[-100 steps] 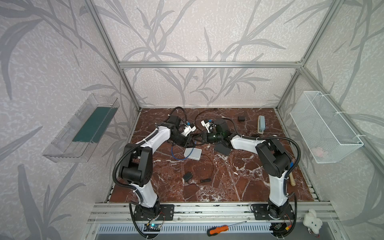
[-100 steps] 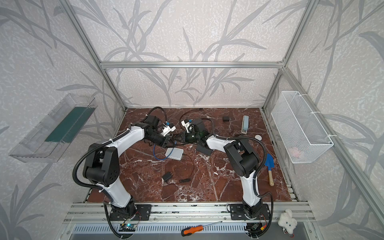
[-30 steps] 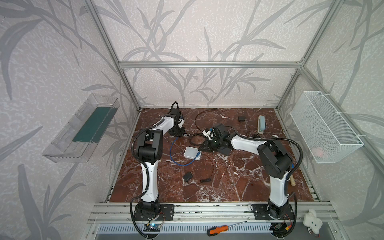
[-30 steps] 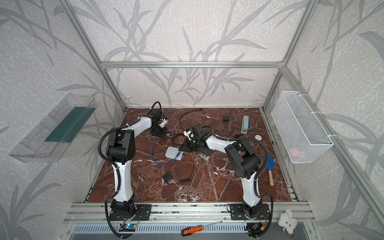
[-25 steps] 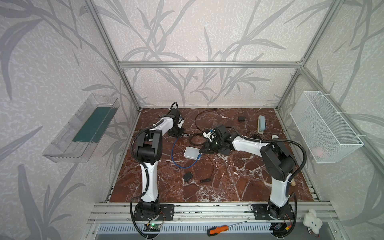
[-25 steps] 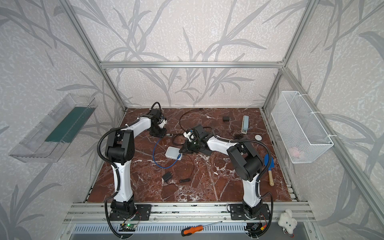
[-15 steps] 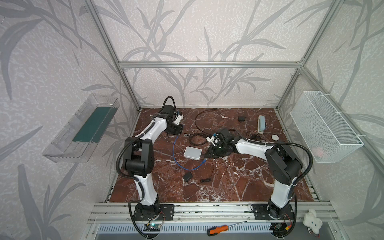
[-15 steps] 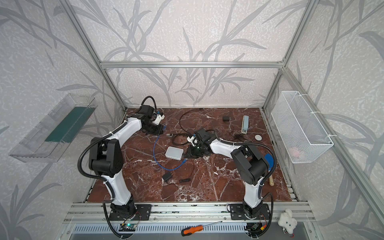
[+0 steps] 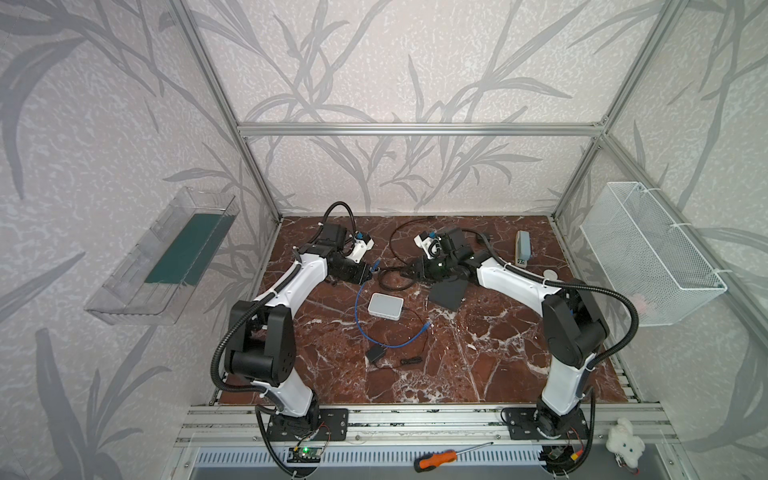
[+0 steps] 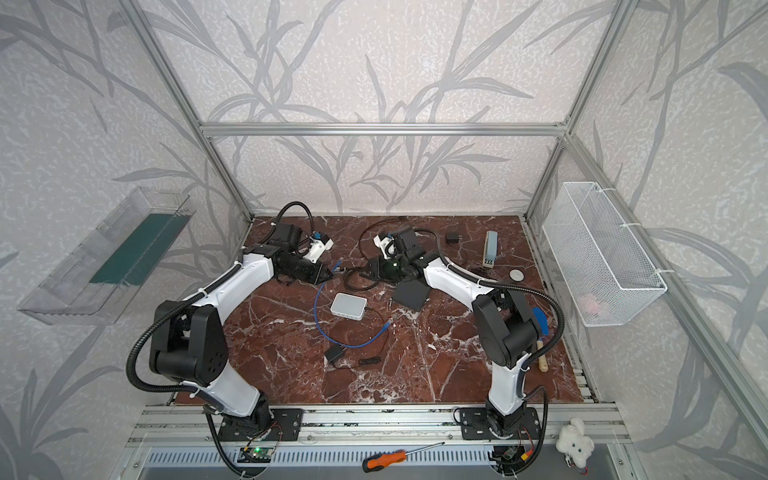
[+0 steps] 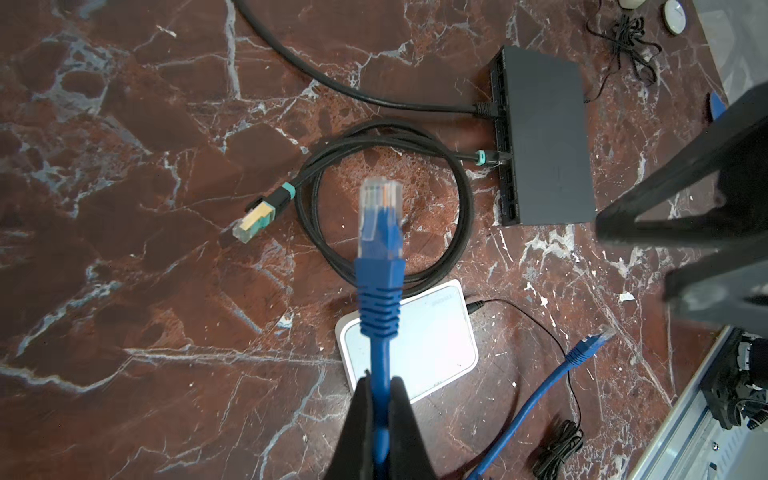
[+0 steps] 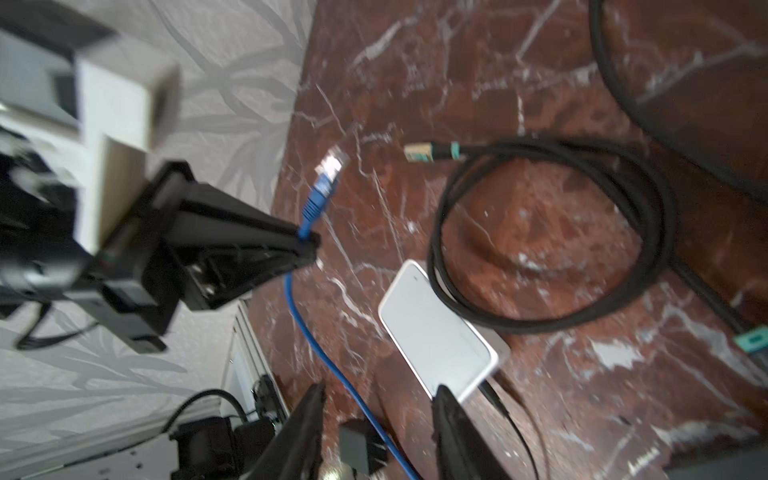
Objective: Insert the plug into the switch port
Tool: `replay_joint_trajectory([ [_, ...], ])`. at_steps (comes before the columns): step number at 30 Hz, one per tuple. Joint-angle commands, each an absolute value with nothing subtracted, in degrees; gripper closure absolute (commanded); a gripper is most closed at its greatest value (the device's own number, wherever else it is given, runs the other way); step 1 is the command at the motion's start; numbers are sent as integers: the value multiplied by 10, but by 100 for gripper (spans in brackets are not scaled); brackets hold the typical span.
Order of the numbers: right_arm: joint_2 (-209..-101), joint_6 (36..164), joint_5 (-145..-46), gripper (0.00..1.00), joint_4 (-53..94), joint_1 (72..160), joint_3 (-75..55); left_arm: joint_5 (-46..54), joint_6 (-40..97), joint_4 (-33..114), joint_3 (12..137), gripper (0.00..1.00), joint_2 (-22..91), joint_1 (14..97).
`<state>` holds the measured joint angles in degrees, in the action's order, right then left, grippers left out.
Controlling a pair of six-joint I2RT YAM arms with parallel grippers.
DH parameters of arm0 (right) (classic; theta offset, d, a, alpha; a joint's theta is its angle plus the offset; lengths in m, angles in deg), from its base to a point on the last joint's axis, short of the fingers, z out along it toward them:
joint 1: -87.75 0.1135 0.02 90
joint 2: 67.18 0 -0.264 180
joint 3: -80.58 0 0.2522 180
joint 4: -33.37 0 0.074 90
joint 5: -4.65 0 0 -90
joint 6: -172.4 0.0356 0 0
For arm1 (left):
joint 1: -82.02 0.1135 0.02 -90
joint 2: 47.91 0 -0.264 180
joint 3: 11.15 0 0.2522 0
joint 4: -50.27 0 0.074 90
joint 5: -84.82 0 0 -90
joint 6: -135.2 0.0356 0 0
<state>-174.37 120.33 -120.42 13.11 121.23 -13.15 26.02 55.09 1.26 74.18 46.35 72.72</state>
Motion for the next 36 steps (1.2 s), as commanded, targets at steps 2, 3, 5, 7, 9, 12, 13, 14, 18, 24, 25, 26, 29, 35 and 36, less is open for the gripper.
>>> replay_joint_trajectory([
  [2,-1788,1327,-1167,56,223,1211,-165,266,583,32,729,93,435,714],
  [3,-1793,1344,-1162,56,234,1211,-170,261,587,33,726,93,436,710],
  [5,-1808,1380,-1156,56,250,1212,-182,245,597,31,722,93,436,700],
  [7,-1821,1395,-1156,56,244,1214,-199,230,602,31,720,93,438,693],
  [9,-1830,1399,-1153,56,235,1216,-211,216,606,29,719,93,439,687],
  [12,-1844,1413,-1154,56,237,1218,-217,196,612,32,717,93,442,679],
  [13,-1849,1418,-1154,57,238,1219,-219,192,614,33,718,93,443,677],
  [14,-1852,1423,-1155,58,241,1219,-219,190,614,34,719,93,446,676],
  [18,-1861,1426,-1164,60,249,1222,-223,186,615,33,722,93,452,669],
  [24,-1880,1435,-1184,66,262,1229,-232,178,615,35,724,93,459,662],
  [25,-1883,1435,-1185,66,263,1231,-234,177,614,35,723,93,459,662],
  [26,-1885,1435,-1186,67,262,1232,-236,175,612,36,723,93,458,661],
  [29,-1890,1435,-1188,70,260,1234,-236,173,610,39,722,93,456,660],
  [35,-1883,1436,-1193,83,273,1234,-220,163,601,45,718,93,455,660],
  [36,-1882,1437,-1194,85,275,1234,-217,160,598,48,716,93,455,660],
])
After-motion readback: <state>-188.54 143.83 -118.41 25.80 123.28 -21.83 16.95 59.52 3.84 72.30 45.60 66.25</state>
